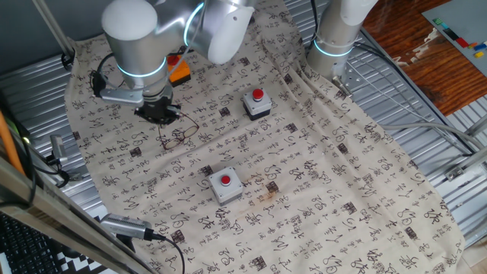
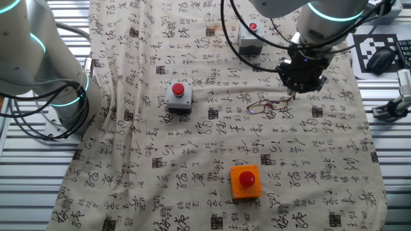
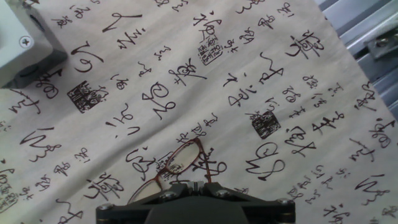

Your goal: Unfold the leg of the glasses (with one hand)

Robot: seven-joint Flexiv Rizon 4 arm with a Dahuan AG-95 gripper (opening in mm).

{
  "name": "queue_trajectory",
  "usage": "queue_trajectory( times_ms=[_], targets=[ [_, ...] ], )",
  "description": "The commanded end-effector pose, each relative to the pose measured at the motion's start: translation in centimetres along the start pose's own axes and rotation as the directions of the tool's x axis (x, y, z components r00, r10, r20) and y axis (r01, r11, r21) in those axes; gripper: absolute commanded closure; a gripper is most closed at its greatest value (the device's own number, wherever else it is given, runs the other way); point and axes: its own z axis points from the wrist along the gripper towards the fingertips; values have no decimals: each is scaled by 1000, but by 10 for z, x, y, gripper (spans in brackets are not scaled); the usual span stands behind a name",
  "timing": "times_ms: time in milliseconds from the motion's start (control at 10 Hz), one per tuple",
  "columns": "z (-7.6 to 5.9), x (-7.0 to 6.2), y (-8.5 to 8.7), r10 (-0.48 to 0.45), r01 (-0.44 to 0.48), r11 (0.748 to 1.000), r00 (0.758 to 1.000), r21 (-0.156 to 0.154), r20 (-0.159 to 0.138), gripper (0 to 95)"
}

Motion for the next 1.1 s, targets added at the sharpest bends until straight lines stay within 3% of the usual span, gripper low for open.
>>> queue_trajectory(
  times_ms=[100, 800, 1100],
  targets=[
    [2, 0, 2, 2, -2, 1000, 1000, -5, -1, 950],
    [18, 19, 22, 13, -13, 1000, 1000, 0, -3, 950],
    [19, 25, 27, 30, -31, 999, 999, -13, -12, 950]
  ],
)
